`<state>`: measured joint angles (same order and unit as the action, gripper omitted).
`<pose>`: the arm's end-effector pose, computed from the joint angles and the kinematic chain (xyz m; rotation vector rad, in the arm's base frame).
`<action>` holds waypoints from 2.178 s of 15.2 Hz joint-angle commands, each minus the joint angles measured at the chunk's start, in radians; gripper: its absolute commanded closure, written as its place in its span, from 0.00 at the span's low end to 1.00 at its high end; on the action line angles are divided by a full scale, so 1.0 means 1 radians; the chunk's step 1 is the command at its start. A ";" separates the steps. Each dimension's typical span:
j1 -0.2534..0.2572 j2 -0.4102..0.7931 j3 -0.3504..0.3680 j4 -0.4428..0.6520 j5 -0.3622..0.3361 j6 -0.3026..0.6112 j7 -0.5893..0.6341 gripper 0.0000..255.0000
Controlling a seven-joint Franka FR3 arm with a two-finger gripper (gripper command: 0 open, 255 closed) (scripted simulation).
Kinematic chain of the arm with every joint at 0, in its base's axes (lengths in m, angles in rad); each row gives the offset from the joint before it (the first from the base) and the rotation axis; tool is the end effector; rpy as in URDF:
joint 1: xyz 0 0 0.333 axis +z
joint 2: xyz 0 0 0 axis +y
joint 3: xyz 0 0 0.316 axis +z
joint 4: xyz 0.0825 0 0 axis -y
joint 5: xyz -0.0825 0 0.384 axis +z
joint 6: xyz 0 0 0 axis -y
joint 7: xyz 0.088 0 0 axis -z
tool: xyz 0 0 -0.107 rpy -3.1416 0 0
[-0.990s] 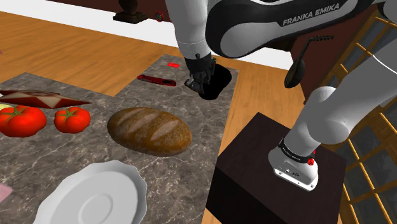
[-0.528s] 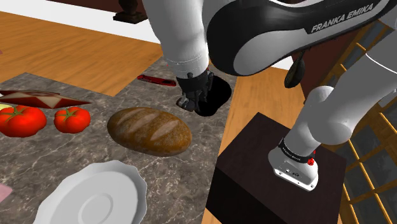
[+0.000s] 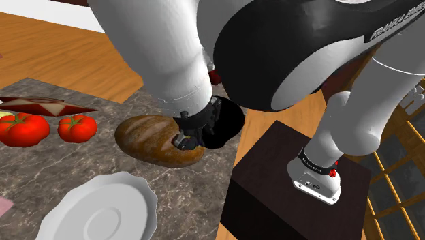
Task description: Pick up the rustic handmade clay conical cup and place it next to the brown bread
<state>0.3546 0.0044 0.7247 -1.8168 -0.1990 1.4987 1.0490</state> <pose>0.2685 0.4532 0.5067 2.7654 0.0673 0.0226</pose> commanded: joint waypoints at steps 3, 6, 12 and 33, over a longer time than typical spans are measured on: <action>0.076 0.137 0.056 0.128 -0.050 -0.056 0.140 1.00; 0.121 0.206 0.070 0.171 -0.079 -0.061 0.204 1.00; 0.117 0.215 0.066 0.099 -0.086 0.015 0.218 1.00; 0.132 0.317 0.039 -0.076 -0.162 0.253 0.301 1.00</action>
<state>0.4842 0.3147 0.7651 -1.8895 -0.3552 1.7425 1.3450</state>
